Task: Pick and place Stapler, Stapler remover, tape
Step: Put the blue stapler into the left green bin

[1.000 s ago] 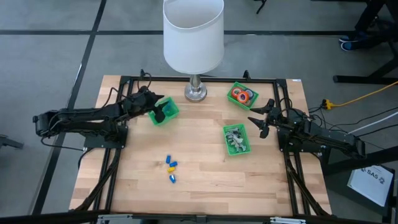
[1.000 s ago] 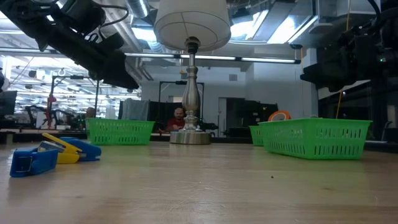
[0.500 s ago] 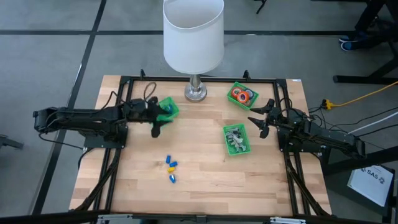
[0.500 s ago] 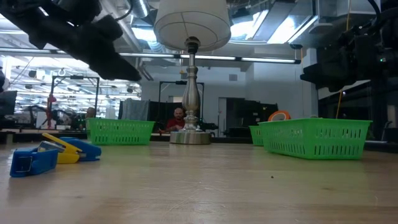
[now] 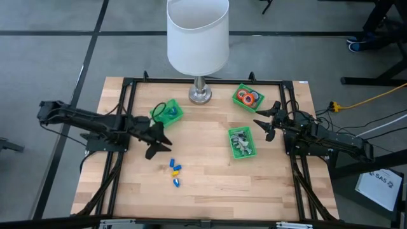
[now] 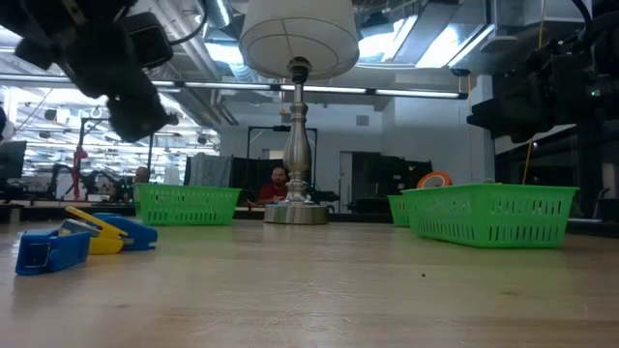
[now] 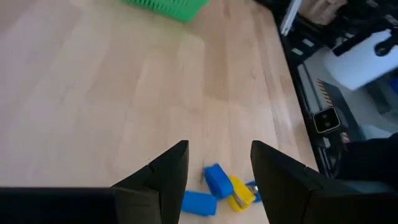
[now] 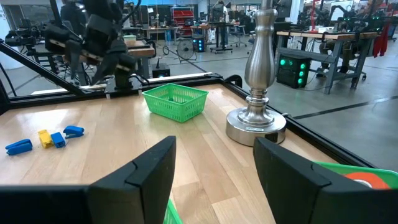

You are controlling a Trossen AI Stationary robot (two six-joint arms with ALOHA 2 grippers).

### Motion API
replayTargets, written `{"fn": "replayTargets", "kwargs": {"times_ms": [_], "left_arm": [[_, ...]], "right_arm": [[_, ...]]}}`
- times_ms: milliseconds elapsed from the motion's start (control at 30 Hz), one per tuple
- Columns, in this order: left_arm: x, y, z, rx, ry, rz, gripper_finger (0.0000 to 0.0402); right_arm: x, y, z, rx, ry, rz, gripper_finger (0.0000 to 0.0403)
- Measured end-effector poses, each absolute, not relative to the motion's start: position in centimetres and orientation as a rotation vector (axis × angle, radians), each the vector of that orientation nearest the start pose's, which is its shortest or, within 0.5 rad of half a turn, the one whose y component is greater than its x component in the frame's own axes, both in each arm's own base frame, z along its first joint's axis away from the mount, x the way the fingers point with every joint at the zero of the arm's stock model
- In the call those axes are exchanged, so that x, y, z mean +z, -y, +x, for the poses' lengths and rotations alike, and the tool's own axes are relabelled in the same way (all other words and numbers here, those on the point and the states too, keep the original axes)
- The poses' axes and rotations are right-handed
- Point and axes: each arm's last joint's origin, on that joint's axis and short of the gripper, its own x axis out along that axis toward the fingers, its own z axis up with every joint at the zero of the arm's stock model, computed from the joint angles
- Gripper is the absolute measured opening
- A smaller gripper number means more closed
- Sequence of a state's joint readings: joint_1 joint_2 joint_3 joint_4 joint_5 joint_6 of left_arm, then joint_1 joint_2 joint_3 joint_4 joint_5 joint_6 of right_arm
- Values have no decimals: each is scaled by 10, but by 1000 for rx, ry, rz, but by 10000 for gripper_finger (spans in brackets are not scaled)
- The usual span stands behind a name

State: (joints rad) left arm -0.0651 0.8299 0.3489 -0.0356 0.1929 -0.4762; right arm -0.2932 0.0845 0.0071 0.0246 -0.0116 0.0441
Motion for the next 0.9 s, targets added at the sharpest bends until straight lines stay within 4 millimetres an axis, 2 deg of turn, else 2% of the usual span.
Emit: {"fn": "replayTargets", "kwargs": {"times_ms": [167,367,567,900], "left_arm": [[187,32,166,-18,-604,-595,169],[177,42,163,213,-619,-753,169],[168,55,163,298,-650,-909,169],[146,66,167,455,-702,-979,169]], "right_arm": [[161,29,98,-283,-47,52,220],[161,29,98,-283,-47,52,220],[162,29,98,-283,-47,52,220],[161,29,98,-283,-47,52,220]]}}
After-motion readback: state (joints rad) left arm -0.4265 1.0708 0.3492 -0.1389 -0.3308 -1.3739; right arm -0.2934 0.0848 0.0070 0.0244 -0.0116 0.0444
